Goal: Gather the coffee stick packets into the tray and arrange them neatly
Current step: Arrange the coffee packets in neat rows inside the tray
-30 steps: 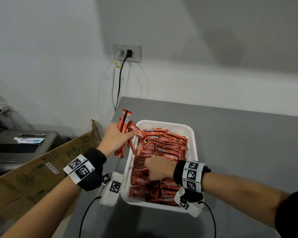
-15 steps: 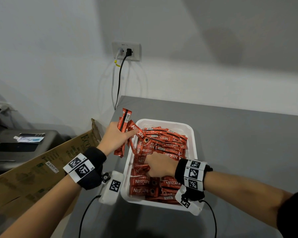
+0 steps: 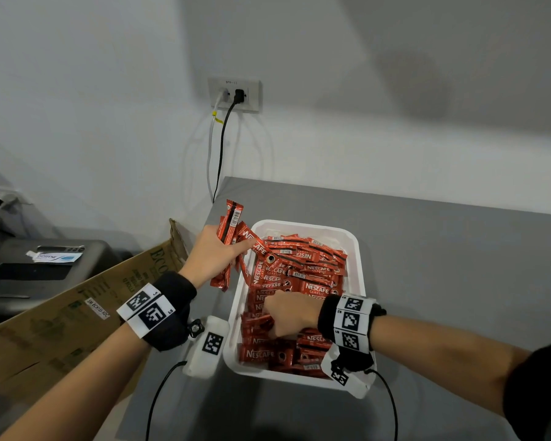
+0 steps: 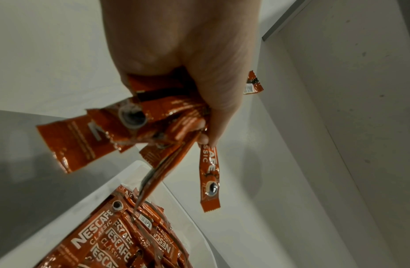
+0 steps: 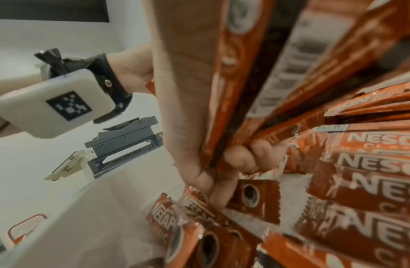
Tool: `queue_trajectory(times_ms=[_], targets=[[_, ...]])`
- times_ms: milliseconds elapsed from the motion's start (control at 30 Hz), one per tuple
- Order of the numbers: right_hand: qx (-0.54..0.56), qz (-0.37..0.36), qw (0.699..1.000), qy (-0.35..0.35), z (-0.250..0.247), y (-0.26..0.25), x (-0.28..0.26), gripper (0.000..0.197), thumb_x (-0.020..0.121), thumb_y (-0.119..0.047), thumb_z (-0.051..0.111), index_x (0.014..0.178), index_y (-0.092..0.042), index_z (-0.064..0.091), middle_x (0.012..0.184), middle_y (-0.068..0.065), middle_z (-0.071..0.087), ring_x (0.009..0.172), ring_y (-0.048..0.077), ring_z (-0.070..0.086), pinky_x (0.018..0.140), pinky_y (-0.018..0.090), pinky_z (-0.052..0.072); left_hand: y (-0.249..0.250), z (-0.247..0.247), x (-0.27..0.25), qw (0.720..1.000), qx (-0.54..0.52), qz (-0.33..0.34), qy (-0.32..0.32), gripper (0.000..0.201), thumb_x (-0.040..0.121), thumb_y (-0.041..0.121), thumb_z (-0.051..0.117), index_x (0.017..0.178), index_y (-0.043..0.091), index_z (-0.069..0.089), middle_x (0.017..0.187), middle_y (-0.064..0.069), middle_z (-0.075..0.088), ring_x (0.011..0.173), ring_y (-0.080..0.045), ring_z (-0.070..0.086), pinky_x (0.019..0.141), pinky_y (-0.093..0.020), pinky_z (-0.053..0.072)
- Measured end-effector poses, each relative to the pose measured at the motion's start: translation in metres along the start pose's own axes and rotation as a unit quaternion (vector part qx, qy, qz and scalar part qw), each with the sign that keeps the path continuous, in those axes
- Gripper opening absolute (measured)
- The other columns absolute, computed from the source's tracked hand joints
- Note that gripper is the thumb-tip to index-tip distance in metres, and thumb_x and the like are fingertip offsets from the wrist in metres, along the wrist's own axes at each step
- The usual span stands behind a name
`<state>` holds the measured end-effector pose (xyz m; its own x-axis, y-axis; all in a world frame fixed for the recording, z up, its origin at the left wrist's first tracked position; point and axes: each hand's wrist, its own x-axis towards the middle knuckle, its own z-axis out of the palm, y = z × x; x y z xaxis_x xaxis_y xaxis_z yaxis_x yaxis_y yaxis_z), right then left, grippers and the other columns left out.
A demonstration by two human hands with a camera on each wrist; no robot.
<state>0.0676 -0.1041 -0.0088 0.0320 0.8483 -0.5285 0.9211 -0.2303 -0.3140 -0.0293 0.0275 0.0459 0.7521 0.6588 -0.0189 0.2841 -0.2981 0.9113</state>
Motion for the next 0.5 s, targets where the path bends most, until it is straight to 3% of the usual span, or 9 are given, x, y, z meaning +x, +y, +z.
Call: queue_trajectory(times_ms=[67,133,233,367,500], targets=[[-0.002,0.012,1.0,0.022,0.001,0.002,0.002,0.028,0.087,-0.021,0.062,0.066,-0.011,0.048,0.063,0.0,0.054,0.064,0.02,0.055,0.058,0.032,0.049,0.0,0.0,0.0,1.0,0.0,-0.001,0.0,0.022,0.084,0.023,0.066,0.068,0.011,0.058,0.054,0.004,0.057,0.039,-0.001,0.053,0.055,-0.02,0.045],[-0.003,0.024,0.999,0.034,0.001,0.004,0.003,0.033,0.087,-0.024,0.063,0.063,-0.015,0.043,0.063,-0.001,0.051,0.063,0.02,0.053,0.051,0.027,0.043,0.0,0.0,0.0,1.0,-0.001,-0.002,-0.001,0.022,0.084,0.023,0.066,0.068,0.011,0.058,0.054,0.003,0.057,0.039,-0.001,0.053,0.054,-0.02,0.044],[0.024,0.023,0.999,0.032,-0.001,0.006,0.002,0.02,0.086,-0.019,0.063,0.072,-0.008,0.054,0.072,0.006,0.059,0.063,0.021,0.056,0.054,0.029,0.046,-0.001,0.0,-0.001,1.0,-0.007,-0.005,-0.001,0.021,0.084,0.023,0.067,0.068,0.011,0.058,0.052,0.006,0.057,0.039,-0.001,0.053,0.054,-0.02,0.044],[0.054,0.044,0.992,0.108,-0.015,0.012,-0.002,0.02,0.086,-0.018,0.061,0.068,-0.017,0.051,0.063,-0.005,0.053,0.056,0.012,0.053,0.048,0.02,0.04,-0.001,-0.002,0.0,1.0,-0.003,-0.002,0.001,0.022,0.084,0.023,0.067,0.069,0.01,0.059,0.054,0.005,0.057,0.04,-0.001,0.053,0.055,-0.02,0.044],[0.016,0.053,0.992,0.116,-0.015,0.012,-0.002,0.019,0.083,-0.026,0.067,0.073,-0.013,0.056,0.068,-0.002,0.058,0.066,0.019,0.058,0.057,0.025,0.043,0.0,-0.001,-0.001,1.0,-0.008,0.001,0.005,0.022,0.084,0.023,0.067,0.069,0.01,0.058,0.052,0.005,0.056,0.039,-0.002,0.052,0.052,-0.018,0.044]])
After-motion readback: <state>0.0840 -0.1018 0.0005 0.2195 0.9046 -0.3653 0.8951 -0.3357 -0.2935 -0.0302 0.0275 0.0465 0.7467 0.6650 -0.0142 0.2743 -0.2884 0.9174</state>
